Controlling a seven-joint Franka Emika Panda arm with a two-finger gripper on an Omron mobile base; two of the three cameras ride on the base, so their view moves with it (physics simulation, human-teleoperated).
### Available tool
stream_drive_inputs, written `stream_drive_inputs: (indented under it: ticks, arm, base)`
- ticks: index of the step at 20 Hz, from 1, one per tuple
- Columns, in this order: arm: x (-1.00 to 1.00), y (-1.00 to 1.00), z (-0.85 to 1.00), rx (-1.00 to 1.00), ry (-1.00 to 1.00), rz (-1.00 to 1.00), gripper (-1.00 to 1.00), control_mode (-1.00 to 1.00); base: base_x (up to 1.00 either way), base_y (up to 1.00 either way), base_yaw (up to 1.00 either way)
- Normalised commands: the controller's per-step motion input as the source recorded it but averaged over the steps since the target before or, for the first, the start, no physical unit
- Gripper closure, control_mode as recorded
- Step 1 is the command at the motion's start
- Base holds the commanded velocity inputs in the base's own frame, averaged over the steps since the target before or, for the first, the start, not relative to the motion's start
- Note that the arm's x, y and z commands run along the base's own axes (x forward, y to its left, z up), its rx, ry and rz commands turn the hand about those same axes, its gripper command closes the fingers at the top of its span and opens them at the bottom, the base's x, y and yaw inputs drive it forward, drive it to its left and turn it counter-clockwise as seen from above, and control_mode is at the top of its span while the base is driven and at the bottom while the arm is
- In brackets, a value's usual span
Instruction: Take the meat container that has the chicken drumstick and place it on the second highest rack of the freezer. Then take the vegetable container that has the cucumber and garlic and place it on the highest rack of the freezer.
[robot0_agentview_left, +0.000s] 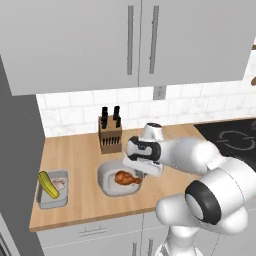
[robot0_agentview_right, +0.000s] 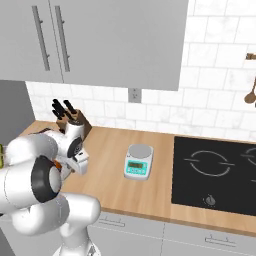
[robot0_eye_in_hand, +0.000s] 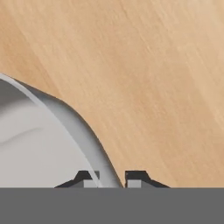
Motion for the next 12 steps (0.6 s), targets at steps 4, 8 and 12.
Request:
stream_drive_inputs:
  ticks: [4, 8, 12]
  arm:
    - [-0.5, -0.37, 0.03, 0.03, -0.03, -0.33, 1.0, -1.0]
    - [-0.71, -0.33, 0.25, 0.03, -0.11, -0.4, 1.0, -1.0]
    - [-0.59, -0.33, 0.6, 0.1, -0.12, -0.47, 1.0, -1.0]
  base:
    - [0.0, 0.0, 0.0]
    - [0.0, 0.0, 0.0]
    - [0.0, 0.0, 0.0]
